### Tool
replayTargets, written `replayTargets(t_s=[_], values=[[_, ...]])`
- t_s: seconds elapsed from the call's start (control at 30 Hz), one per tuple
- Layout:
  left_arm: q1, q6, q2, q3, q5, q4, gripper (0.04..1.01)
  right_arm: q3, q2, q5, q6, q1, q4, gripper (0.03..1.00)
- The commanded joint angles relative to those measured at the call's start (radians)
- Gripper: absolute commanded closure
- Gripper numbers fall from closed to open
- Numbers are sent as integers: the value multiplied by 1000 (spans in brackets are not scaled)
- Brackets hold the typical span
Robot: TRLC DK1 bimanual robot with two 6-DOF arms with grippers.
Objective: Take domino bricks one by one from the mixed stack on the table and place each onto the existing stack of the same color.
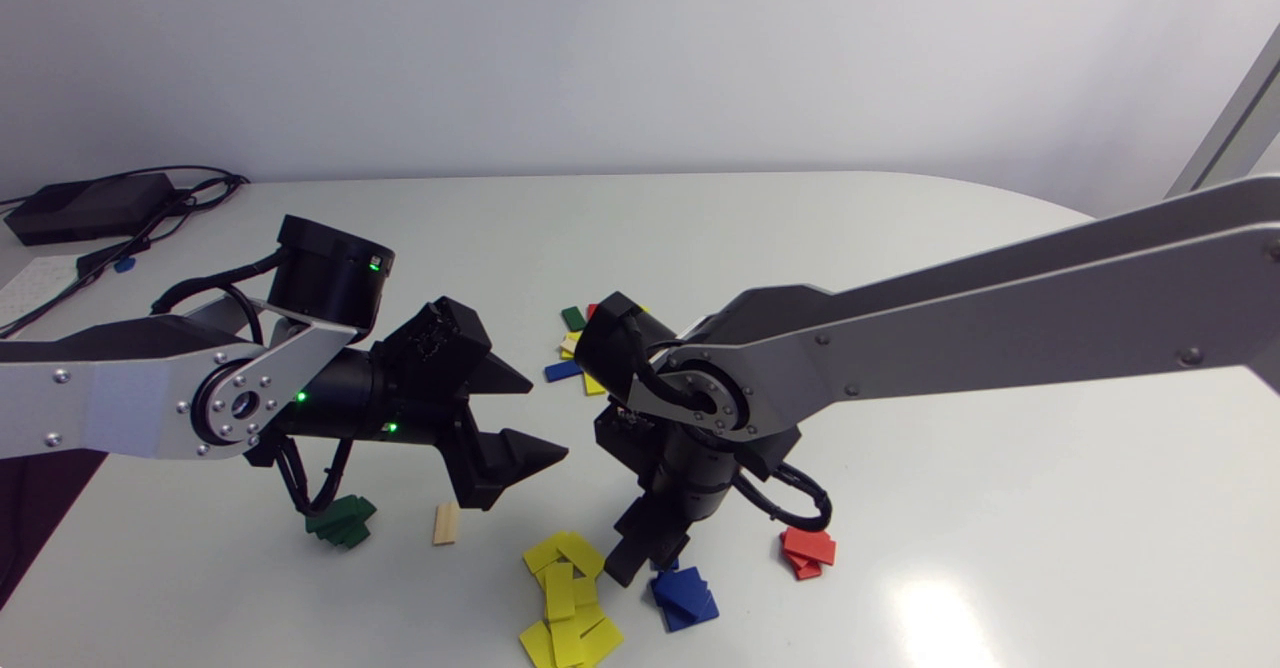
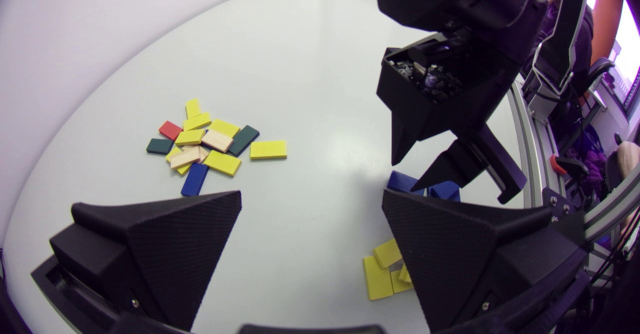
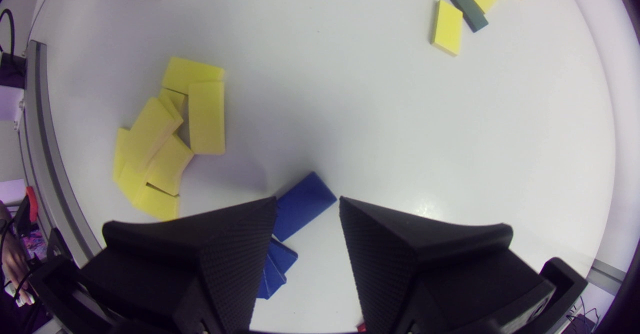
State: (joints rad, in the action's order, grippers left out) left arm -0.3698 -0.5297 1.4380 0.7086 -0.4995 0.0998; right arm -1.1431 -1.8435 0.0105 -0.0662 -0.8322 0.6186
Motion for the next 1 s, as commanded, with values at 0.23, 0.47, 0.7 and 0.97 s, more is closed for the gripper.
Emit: replayTargets(t_s=[0.23,0.47,0.7,0.97], values=[[8,11,-14,-20,-1,-2,39,-14,-40,0,23,-24,12,575],[6,13,-10,-17,-1,-5,39,-12,-59,5,20,-50,9,597],[8,13,-13,-20,-2,-3,39,-3,-63,8,19,-50,9,600],[6,14,-13,-17,-4,-5,39,16,-46,-7,17,-33,15,544]])
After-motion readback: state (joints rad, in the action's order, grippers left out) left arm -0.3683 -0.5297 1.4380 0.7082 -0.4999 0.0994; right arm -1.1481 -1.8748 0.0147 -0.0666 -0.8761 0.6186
